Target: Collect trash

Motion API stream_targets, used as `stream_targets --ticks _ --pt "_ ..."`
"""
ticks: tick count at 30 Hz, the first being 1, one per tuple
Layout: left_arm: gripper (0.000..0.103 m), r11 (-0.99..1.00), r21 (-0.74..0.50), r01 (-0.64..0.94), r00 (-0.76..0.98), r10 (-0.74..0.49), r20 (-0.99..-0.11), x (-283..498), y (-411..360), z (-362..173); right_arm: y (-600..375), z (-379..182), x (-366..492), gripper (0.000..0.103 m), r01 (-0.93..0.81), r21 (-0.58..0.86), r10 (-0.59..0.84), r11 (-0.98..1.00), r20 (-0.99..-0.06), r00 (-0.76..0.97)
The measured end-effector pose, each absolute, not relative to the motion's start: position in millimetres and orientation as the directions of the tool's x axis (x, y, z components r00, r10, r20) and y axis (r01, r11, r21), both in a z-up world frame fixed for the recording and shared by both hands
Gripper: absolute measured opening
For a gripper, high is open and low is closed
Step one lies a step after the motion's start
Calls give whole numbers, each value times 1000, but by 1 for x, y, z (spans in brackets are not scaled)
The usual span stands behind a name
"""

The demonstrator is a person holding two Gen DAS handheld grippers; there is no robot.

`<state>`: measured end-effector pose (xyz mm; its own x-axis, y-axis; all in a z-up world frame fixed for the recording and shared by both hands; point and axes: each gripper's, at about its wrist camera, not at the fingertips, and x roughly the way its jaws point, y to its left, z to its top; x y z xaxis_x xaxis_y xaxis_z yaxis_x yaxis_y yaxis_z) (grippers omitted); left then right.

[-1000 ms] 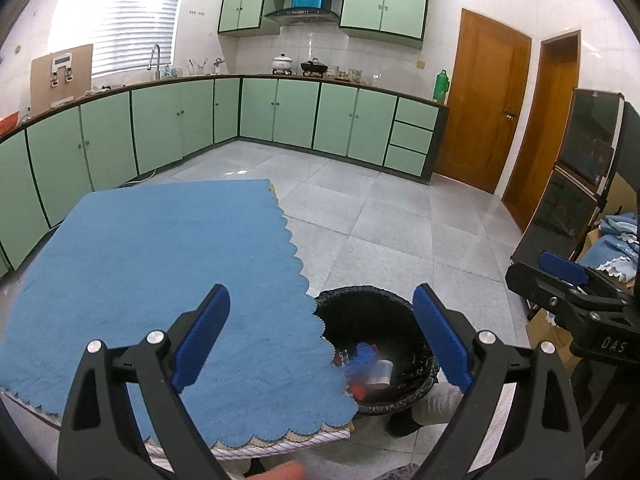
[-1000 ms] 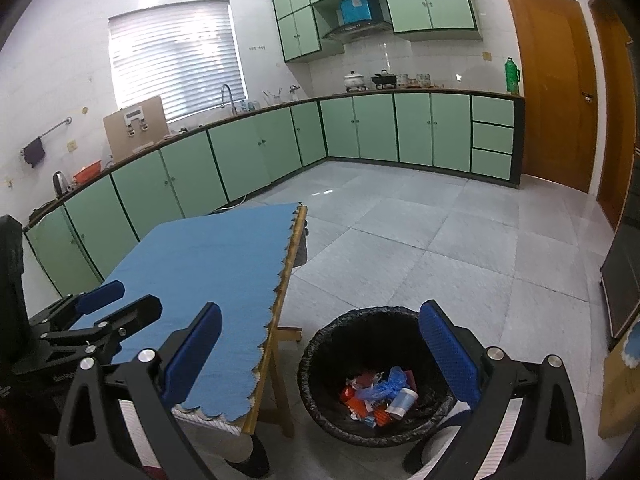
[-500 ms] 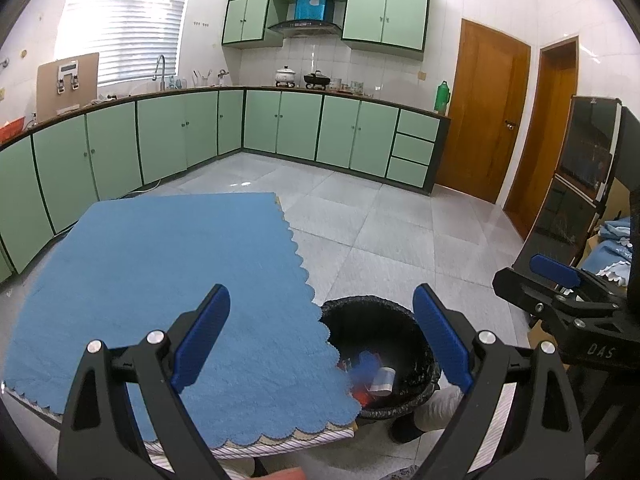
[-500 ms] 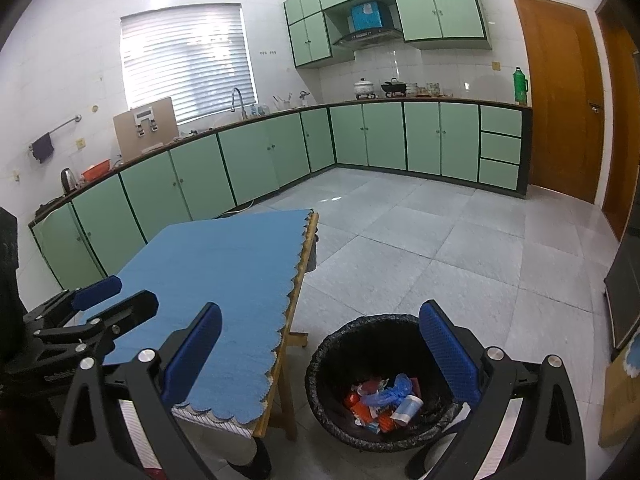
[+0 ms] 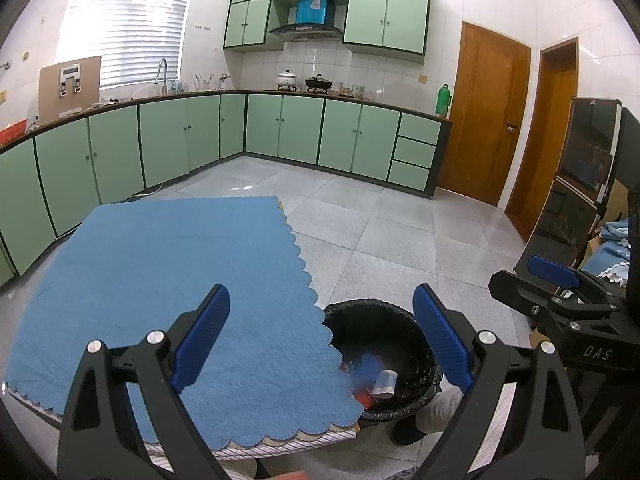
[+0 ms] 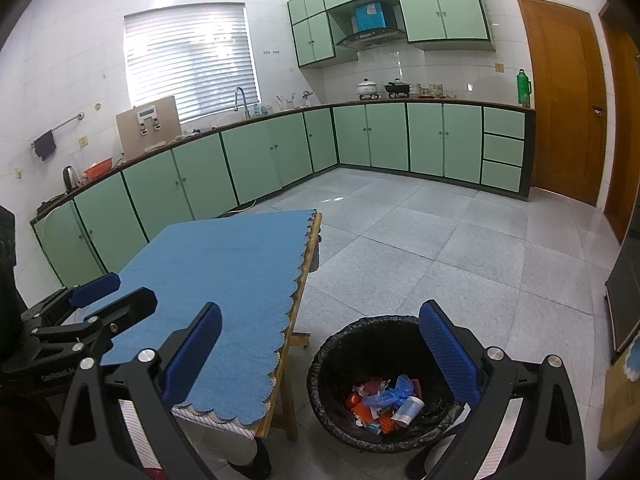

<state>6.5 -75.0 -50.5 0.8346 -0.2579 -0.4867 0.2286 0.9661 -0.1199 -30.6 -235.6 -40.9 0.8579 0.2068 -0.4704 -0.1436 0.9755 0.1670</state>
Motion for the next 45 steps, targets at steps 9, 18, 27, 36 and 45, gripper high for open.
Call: stream_targets --ticks 9,18,27,36,45 --pt "90 967 -119 227 838 -256 -481 5 -73 -48 -235 -40 -31 97 -151 162 210 975 -465 860" --pt "90 967 -118 226 840 -255 -479 4 -72 -47 -234 -39 -29 97 -154 160 212 975 -462 861" --pt "90 967 -116 226 841 -254 -478 4 -72 -47 -234 -39 -29 97 -153 161 212 975 -462 861" --pt "90 967 -117 226 840 -254 -478 4 -72 -47 -234 -39 -29 97 -154 160 212 975 -460 862" --pt "90 967 -116 227 841 -255 -477 4 -72 -46 -234 -39 -29 97 -154 161 212 975 -460 862"
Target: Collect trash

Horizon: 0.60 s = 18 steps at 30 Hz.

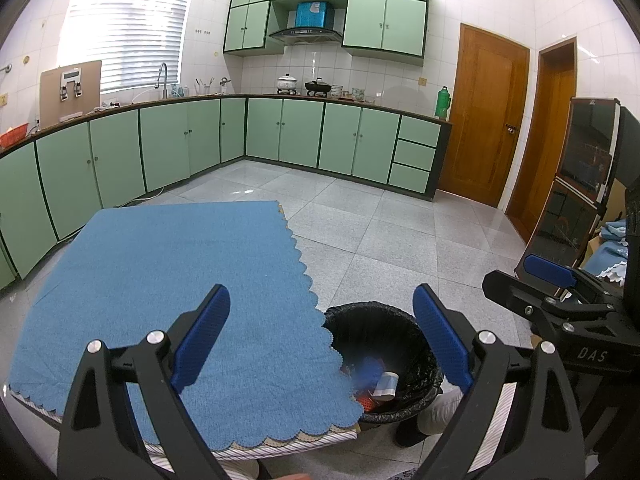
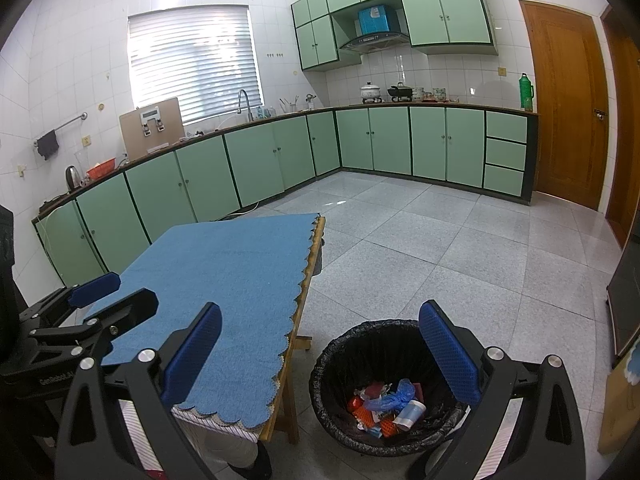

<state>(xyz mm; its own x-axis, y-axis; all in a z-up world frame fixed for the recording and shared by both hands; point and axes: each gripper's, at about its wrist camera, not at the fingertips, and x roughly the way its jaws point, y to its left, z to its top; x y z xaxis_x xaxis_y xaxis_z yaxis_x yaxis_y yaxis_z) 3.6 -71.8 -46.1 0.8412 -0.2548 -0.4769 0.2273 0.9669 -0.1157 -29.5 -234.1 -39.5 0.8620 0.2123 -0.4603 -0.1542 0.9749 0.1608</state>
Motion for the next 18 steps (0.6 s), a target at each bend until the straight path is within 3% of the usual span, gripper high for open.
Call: stream_targets --ticks 18 --pt "90 967 -114 228 840 -254 -479 3 -71 -45 -234 -39 -29 97 -154 162 213 975 -461 862"
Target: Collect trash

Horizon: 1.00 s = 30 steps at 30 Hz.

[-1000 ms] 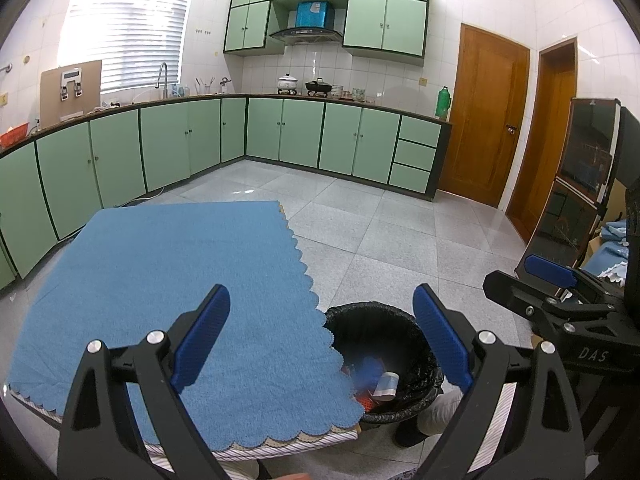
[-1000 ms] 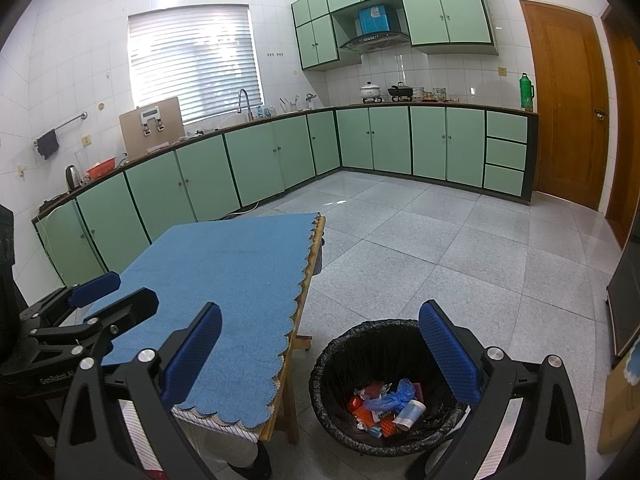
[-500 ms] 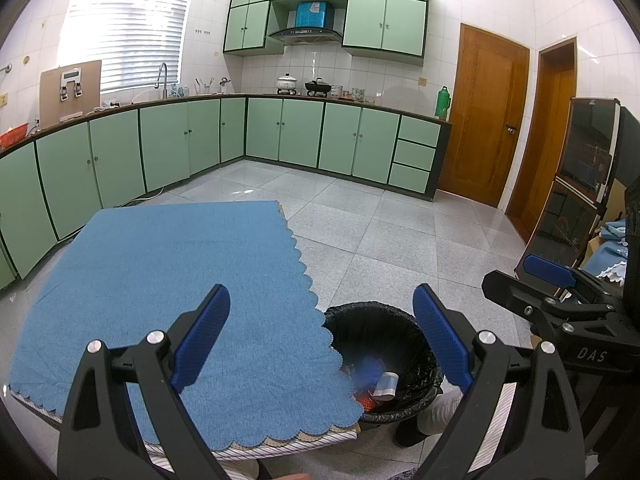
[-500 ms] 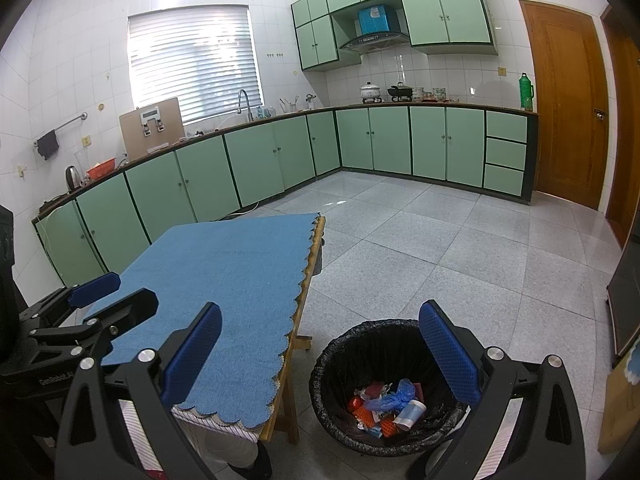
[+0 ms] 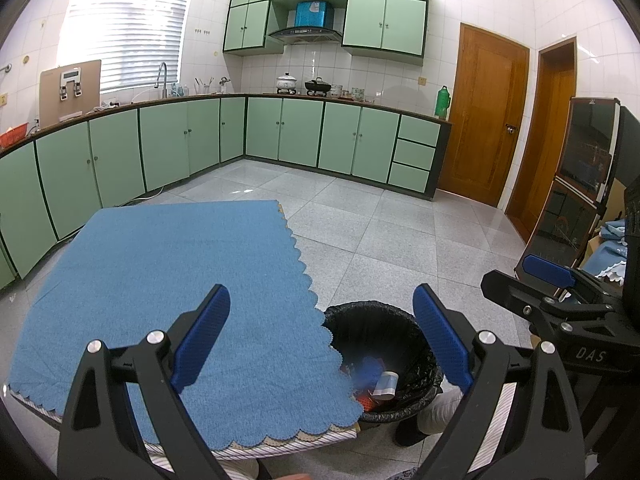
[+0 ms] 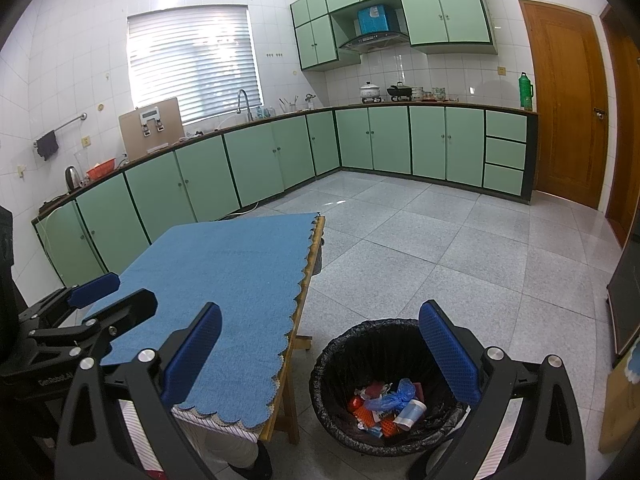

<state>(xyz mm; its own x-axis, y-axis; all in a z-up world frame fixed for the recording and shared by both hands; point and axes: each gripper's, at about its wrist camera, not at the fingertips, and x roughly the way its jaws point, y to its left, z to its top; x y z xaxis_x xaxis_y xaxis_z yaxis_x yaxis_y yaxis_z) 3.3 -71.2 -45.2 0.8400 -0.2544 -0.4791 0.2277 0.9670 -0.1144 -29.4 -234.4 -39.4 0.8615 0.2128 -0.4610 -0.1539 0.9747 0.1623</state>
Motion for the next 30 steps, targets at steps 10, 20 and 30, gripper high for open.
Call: stream_targets --ticks 10,20,30 --pt "90 967 -115 228 839 -255 -480 4 -70 -45 -235 -39 -29 97 -154 162 213 975 -461 862" --pt "90 967 -116 229 839 -256 -480 3 -68 -44 -235 -40 -30 97 -153 162 213 975 -462 861" --pt "90 967 -115 229 839 -256 -480 4 -68 -45 -235 -41 -30 97 -153 163 212 975 -464 860"
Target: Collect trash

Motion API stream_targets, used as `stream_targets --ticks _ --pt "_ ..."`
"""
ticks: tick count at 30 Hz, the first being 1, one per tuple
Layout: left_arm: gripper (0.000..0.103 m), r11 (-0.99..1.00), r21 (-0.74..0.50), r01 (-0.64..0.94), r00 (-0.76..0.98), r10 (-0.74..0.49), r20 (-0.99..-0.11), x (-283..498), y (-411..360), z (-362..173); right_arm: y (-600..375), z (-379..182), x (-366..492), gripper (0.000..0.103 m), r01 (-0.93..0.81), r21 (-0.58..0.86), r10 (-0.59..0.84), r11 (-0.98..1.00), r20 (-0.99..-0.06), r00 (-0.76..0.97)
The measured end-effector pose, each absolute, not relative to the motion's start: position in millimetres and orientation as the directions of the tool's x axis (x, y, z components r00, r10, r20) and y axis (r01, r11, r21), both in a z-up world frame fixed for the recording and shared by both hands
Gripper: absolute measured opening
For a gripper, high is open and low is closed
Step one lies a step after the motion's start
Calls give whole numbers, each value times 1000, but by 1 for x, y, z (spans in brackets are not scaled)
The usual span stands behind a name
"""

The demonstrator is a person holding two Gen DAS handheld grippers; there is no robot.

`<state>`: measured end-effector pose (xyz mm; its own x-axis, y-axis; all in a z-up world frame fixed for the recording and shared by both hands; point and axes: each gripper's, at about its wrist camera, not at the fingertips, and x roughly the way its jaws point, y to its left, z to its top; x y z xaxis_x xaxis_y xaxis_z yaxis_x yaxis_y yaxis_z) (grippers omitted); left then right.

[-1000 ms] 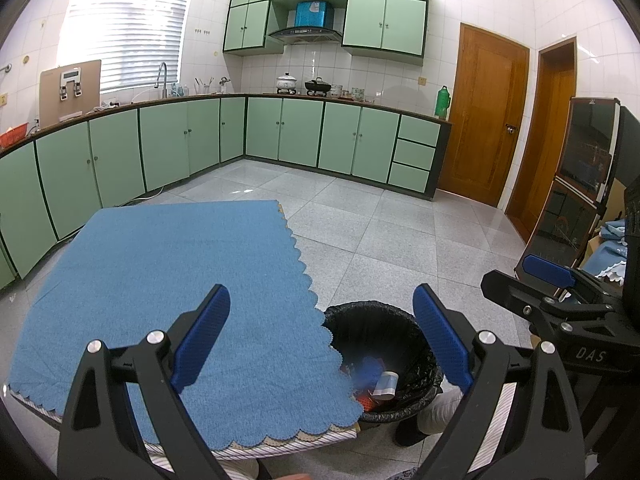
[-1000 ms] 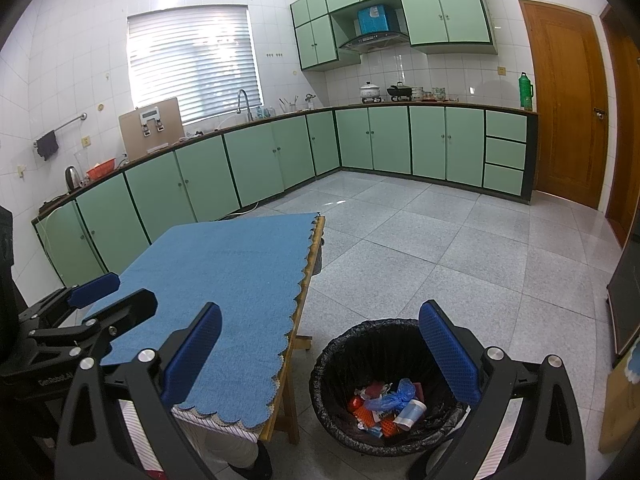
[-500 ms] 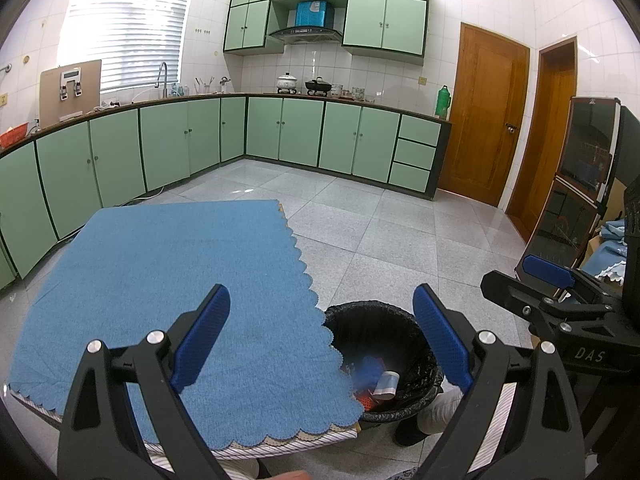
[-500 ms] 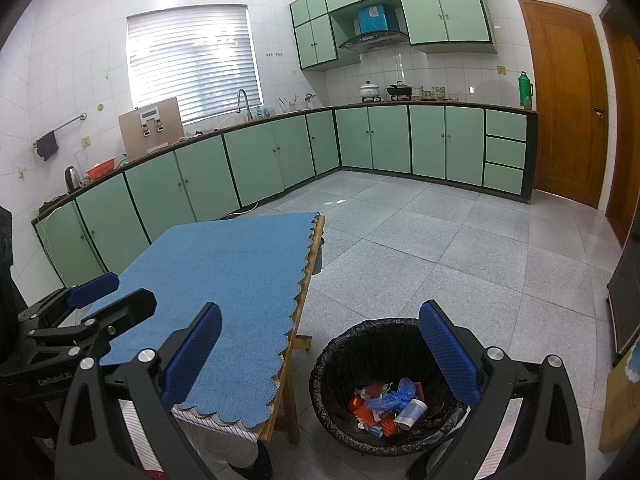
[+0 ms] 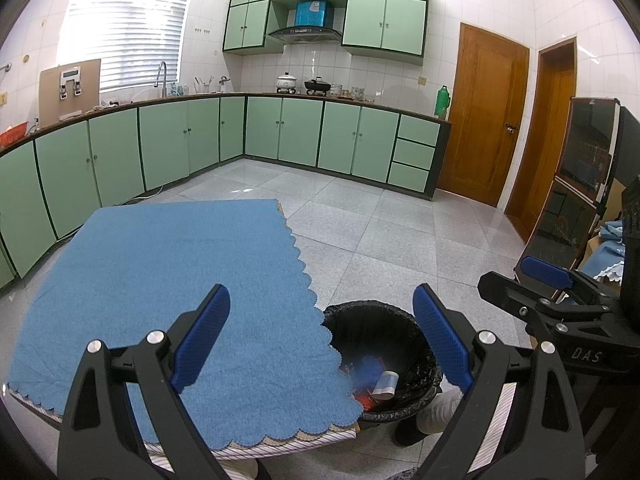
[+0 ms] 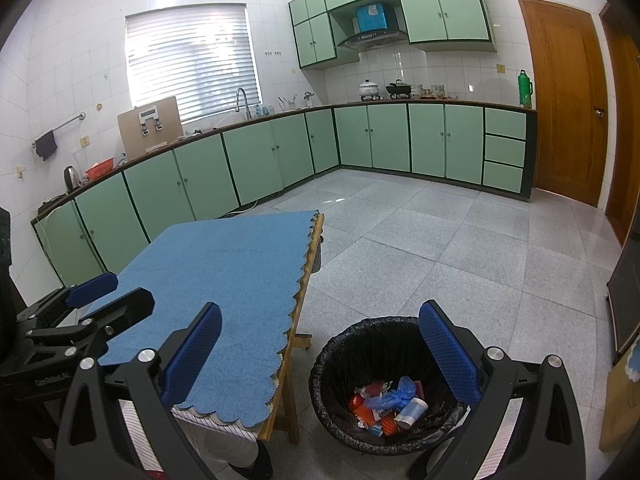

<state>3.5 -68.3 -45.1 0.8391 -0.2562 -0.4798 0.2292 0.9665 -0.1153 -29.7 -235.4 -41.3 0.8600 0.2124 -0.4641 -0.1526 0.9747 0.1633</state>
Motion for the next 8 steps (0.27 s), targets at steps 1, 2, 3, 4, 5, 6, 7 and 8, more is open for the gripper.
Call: stream_targets --ticks 1,2,3,4,5,6,7,8 --pt "90 966 -116 229 839 -257 -480 4 -68 -45 -235 -41 -30 97 -152 163 212 975 -464 860" --pt "90 967 -117 228 839 -256 -481 4 -68 -45 -235 -41 -30 97 -152 164 212 975 -464 860" --pt "90 967 -118 227 838 -256 -481 4 -68 -45 -236 -41 -30 97 -152 164 213 975 -465 860" --pt "90 967 -119 226 838 -255 -482 4 -67 -45 -236 -41 -30 97 -153 164 213 975 -464 860" --pt "90 967 -120 225 838 -255 -482 4 -67 -45 -235 -41 -30 97 -153 163 213 975 -464 860" --pt "90 967 -119 225 838 -255 -482 3 -67 -44 -235 -41 -30 97 -152 163 212 975 -464 860" --pt "90 967 -119 225 838 -254 -482 4 -67 -44 -236 -41 -30 97 -153 164 213 975 -465 860" --pt "90 967 -119 226 838 -255 -482 4 -67 -44 -235 -41 -30 97 -153 165 213 974 -465 859"
